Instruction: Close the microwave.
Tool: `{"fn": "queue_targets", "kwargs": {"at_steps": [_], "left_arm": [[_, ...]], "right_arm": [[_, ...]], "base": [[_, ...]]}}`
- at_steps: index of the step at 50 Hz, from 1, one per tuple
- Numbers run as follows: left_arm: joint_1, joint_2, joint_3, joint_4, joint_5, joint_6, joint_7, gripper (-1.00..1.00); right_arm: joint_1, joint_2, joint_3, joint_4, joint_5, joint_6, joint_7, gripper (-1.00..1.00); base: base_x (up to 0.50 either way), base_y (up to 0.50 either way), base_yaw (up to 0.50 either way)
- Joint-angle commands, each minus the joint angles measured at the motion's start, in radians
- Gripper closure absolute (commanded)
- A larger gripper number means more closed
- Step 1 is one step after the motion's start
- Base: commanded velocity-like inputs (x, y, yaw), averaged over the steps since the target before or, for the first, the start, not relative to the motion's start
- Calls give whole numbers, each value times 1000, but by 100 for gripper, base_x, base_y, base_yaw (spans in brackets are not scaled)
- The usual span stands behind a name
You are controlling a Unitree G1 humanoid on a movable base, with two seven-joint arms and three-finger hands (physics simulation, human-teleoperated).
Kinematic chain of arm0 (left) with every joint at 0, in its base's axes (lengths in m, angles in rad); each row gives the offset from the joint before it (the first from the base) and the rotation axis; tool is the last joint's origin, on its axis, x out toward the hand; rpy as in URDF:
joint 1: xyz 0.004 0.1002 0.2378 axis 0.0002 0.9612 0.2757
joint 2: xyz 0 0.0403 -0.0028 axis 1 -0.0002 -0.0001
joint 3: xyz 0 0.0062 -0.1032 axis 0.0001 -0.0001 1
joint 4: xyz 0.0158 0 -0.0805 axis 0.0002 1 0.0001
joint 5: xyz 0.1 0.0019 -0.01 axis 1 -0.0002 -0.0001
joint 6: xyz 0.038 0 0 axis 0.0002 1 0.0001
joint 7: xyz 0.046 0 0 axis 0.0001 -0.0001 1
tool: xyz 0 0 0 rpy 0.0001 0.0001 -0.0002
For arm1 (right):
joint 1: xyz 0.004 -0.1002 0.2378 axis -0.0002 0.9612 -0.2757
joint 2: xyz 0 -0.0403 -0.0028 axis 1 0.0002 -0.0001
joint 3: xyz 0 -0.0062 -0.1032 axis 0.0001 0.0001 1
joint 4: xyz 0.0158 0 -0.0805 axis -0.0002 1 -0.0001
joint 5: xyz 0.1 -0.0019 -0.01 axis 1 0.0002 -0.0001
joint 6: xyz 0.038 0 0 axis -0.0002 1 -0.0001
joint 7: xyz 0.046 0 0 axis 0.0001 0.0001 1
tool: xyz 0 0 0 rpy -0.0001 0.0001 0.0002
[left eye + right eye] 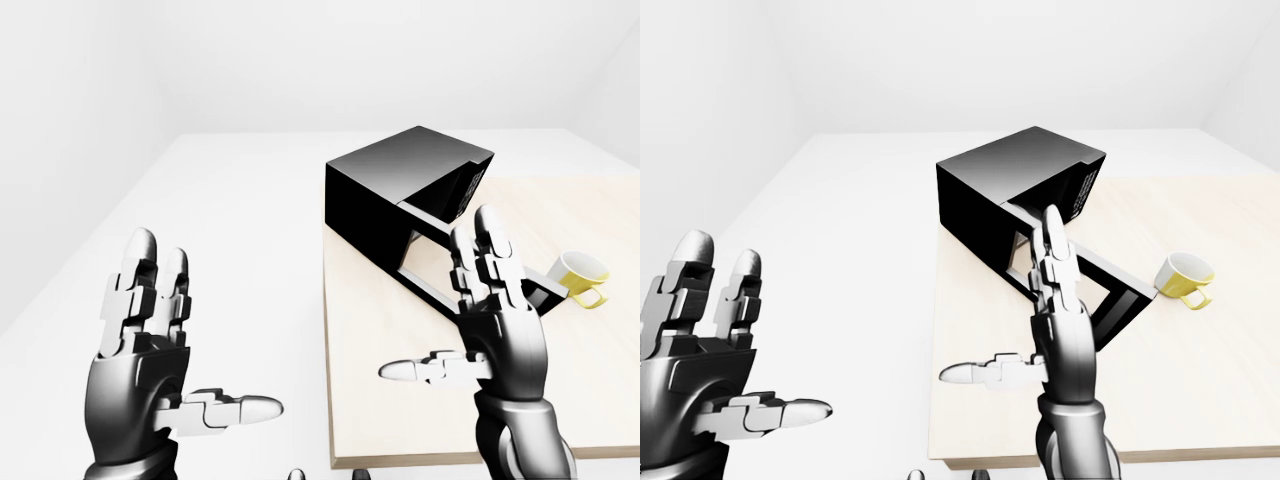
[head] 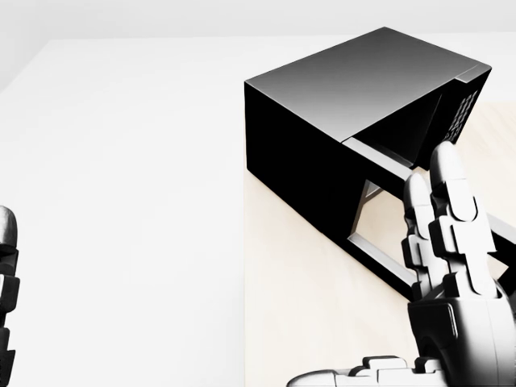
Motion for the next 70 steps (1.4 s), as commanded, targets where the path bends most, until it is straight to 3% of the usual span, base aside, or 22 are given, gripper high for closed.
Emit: {"fn": "queue_targets", "kwargs": {"at_steps": [1,14,15,23,29,32,70], "left_arm": [[0,9,-11,9,7,0,7,-100],[-11,12,-9,14,7,0,12,-100],[-12,12,-7,14,7,0,12,-100],[-12,12,-9,13,8,0,12,-100],[-15,13,-9,17,10,0,14,-100],[-14,13,-7,14,8,0,12,-100],[-7,15,-18,28,18,0,16,-100]], "right_arm": [[-23,7,-12,61,-2,0,-1,-100],[-191,41,-74,511,4,-9,-11,-100],[-208,43,-82,559,3,-36,-15,-100],[-286,49,-115,755,17,-102,-19,-100],[-366,47,-143,956,35,-175,-29,-100],[-406,42,-156,1057,41,-175,-36,-100],[-479,15,-193,1160,58,-175,-63,-100]], "base": [[0,0,0],[0,0,0],[0,0,0],[0,0,0],[0,0,0],[0,0,0],[0,0,0]]}}
